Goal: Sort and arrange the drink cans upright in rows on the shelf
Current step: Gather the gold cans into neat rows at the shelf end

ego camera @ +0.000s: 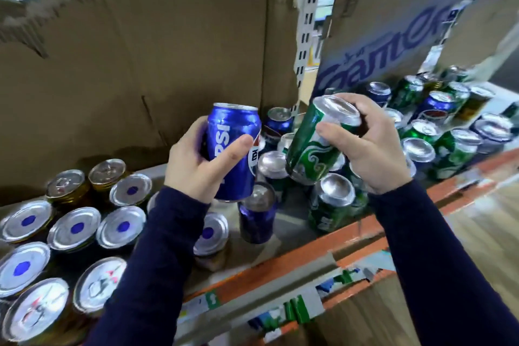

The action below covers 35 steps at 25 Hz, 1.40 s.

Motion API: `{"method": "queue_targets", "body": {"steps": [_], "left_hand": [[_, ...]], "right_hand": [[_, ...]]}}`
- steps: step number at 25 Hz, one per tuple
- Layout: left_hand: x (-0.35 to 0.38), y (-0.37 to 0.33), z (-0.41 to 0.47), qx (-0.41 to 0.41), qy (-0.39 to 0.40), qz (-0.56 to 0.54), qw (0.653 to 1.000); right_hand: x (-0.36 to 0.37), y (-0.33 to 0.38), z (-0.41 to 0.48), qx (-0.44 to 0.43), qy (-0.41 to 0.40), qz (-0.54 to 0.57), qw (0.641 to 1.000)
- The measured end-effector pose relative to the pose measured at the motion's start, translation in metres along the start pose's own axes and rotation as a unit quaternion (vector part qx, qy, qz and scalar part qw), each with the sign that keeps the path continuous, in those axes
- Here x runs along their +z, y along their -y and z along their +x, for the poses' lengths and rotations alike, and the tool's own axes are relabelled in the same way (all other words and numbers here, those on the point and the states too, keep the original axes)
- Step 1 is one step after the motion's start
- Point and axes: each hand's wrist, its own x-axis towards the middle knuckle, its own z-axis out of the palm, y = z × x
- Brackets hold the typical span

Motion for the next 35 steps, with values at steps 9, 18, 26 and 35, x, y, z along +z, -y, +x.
{"method": "queue_targets", "body": {"steps": [9,18,26,35], "left_hand": [[0.199,-0.024,-0.005,0.008,0.046,-0.052,0.998],[0.285,-0.027,0.012,0.023,-0.050,-0.011,0.998],[0.299,-0.012,0.059,0.026,-0.096,0.092,0.991],[0.297,-0.002,0.085,0.010,-0.078,0.158,0.984]], "right_hand": [[-0.203,-0.055,0.004,-0.005,-0.017,-0.085,0.996],[-0.280,-0.103,0.055,-0.021,0.015,-0.085,0.996],[-0.248,-0.142,0.161,-0.045,0.065,-0.164,0.983],[-0.227,-0.196,0.195,0.050,0.351,-0.333,0.873]]}}
